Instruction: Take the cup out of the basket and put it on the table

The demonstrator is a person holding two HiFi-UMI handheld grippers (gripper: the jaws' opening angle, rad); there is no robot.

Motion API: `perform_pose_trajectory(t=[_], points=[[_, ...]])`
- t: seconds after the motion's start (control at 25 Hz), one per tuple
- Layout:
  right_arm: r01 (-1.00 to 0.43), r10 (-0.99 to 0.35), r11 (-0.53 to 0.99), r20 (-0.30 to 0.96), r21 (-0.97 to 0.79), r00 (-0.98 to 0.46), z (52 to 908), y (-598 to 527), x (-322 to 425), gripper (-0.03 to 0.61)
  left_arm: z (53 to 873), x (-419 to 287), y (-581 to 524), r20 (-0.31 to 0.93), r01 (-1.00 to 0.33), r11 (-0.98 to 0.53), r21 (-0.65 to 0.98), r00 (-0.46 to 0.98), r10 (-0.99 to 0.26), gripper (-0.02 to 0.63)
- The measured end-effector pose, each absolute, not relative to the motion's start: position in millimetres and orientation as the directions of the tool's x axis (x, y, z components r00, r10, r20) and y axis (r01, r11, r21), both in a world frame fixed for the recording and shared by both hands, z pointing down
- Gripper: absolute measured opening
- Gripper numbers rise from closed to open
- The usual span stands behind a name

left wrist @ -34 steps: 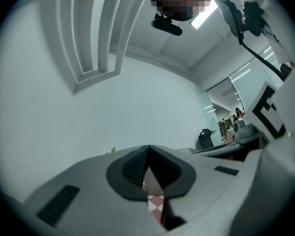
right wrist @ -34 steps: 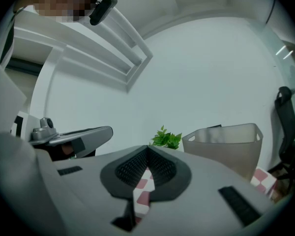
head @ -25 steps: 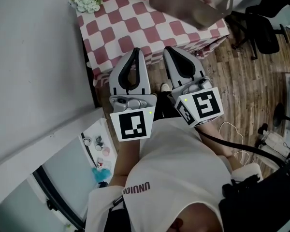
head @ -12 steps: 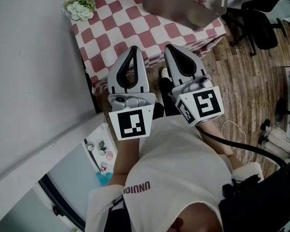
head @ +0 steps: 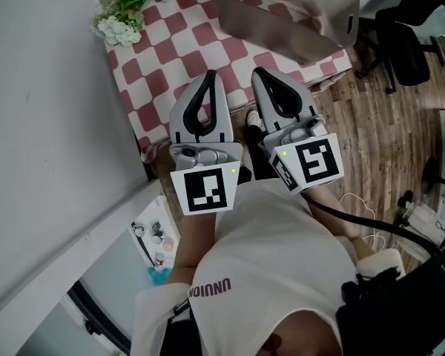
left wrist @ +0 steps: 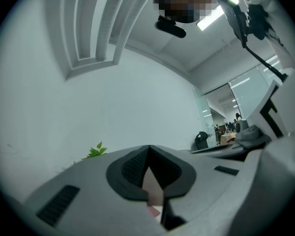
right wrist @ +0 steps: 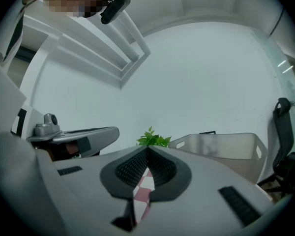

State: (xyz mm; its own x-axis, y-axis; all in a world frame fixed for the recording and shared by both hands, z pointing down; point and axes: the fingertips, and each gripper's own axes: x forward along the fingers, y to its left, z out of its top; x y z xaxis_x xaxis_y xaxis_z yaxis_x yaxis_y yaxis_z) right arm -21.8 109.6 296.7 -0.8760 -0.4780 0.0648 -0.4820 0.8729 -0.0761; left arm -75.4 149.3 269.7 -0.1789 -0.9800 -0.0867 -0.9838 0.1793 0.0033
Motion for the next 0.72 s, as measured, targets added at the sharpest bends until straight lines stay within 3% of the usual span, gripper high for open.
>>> perform_pose_trajectory(t=[0.72], points=[[-0.314,-0.313,0.947,0.023,-0.067,-0.949,262.3,-14.3,-97.7,0.018,245.4,-145.6,36.9,-0.094,-0.934,0.357,-0.014,-0.354,-0.93,0.011]])
